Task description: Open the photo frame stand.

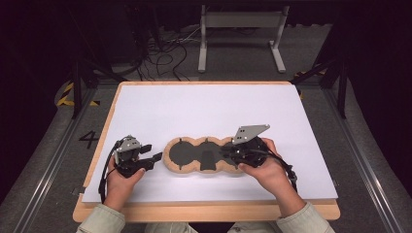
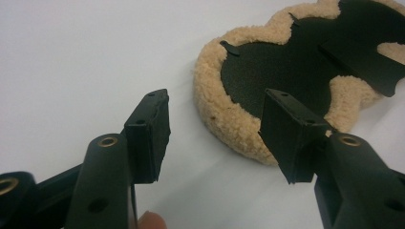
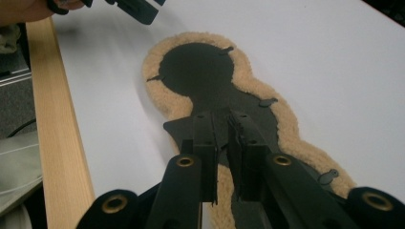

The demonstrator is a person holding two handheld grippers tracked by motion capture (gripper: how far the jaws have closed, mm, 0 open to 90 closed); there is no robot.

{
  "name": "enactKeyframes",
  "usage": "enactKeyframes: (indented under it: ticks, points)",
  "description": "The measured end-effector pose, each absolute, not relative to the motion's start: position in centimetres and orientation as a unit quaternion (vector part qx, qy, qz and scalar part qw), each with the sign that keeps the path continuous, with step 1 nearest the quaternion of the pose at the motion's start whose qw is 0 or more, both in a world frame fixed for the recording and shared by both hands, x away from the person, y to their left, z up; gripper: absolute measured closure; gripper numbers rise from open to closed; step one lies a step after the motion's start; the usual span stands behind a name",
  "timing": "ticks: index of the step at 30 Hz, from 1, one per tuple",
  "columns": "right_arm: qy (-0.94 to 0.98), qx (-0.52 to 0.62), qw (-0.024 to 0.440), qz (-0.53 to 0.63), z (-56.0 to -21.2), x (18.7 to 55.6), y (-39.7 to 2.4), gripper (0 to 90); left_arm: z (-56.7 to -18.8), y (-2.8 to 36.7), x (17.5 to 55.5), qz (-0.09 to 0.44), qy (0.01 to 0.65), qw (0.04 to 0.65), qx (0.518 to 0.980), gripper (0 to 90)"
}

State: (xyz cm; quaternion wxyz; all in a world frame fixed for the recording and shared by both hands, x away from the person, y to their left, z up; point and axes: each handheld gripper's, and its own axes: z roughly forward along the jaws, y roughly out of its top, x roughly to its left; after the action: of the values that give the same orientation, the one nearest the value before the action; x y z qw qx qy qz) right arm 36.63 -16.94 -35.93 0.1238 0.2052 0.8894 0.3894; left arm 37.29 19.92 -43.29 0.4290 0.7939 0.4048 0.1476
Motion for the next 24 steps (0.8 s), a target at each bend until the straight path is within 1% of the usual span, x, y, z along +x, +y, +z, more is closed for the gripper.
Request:
enactKeyframes:
  ticks: [11,24]
  points:
    - [0.911,0.187,0.083,0.359,-37.3,36.1,-16.3,82.7,-43.3,20.1,37.3,0.141,0.401,0.431,0.796,44.9]
    - [0.923,0.189,0.060,0.330,-39.1,36.0,-16.2,84.2,-43.3,19.9,37.4,0.138,0.396,0.425,0.803,44.7]
